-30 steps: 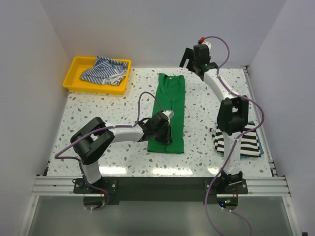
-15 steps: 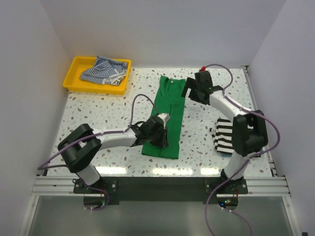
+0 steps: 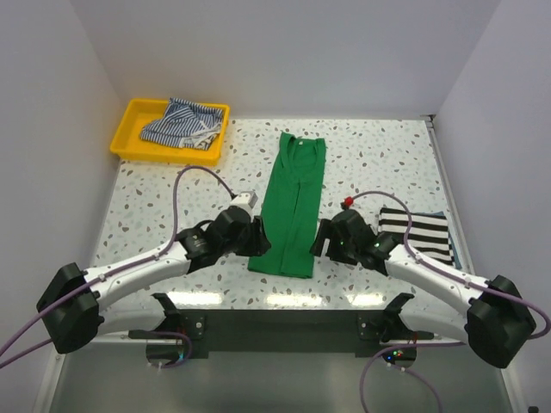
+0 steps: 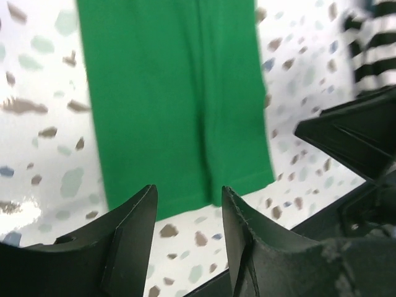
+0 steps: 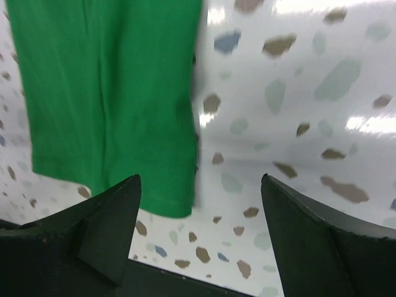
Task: Fold and stack the tank tops
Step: Fold the tank top
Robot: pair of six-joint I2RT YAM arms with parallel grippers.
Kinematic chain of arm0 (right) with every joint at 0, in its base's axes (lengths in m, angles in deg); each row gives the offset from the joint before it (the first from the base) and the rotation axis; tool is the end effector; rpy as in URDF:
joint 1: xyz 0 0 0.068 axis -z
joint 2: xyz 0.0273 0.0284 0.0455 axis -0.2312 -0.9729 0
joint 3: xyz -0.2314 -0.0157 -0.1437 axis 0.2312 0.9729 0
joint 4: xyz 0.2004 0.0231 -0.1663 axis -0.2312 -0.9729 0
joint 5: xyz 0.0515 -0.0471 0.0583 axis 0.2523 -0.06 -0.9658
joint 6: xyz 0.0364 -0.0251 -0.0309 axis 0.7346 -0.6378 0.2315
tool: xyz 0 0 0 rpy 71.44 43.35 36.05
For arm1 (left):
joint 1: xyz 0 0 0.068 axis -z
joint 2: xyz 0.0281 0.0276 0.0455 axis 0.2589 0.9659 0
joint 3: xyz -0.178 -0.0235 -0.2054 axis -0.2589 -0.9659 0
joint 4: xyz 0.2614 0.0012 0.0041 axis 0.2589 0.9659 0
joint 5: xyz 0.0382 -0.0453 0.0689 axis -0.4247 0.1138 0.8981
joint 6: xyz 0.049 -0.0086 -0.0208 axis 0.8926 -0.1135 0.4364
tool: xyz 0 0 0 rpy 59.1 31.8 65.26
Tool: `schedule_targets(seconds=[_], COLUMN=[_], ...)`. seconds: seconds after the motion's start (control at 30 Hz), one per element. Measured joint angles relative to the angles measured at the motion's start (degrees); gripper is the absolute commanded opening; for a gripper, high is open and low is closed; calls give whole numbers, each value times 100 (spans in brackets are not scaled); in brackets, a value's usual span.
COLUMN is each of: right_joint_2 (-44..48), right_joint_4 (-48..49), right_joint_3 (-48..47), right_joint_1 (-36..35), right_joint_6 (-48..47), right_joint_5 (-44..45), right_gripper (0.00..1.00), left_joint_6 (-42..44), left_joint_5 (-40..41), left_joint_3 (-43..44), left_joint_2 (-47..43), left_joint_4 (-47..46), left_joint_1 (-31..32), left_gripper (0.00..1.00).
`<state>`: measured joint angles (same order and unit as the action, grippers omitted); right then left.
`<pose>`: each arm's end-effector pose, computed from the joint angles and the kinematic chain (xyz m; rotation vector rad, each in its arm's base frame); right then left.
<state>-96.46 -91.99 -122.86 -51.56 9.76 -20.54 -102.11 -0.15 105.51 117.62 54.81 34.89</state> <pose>0.1716 0.1302 0.2006 0.2640 2.5055 0.5162 0.1612 -0.1846 0.2353 0.0461 2.3845 -0.7037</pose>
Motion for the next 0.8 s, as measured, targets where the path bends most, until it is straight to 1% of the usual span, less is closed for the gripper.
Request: schedule_targets(seconds=[0.07, 0.1, 0.23, 0.3, 0.37, 0.5, 0.63, 0.7, 0.8], right_joint_2=[90, 79, -175, -304, -321, -339, -363, -367, -365], right_joint_4=[-9, -13, 140, 284, 402, 614, 706, 728, 748], right_joint_3=[343, 420, 540, 599, 627, 708, 750, 778, 804], right_joint_1=[-402, -581, -1226, -1432, -1545, -1698, -1749, -1770, -1788], right_joint_6=[337, 455, 922, 1137, 1290, 1569, 1757, 1821, 1895], right_joint_5=[20, 20, 46, 87, 179, 343, 457, 496, 535], right_gripper=[81, 80, 80, 75, 72, 69, 61, 60, 53], left_joint_6=[-26, -31, -37, -35, -33, -28, -26, -26, -26], left_joint_5=[-96, -179, -511, -616, -680, -765, -802, -817, -846], left_joint_3=[-348, -546, -1128, -1241, -1252, -1318, -1517, -1604, -1648], left_joint_2=[-24, -24, -31, -55, -72, -81, -76, -31, 42], left_joint_4=[9, 11, -11, -48, -103, -356, -476, -505, -603], left_joint_1=[-35, -50, -190, -227, -245, -326, -450, -509, -551], left_gripper=[52, 52, 53, 54, 54, 54, 52, 51, 49])
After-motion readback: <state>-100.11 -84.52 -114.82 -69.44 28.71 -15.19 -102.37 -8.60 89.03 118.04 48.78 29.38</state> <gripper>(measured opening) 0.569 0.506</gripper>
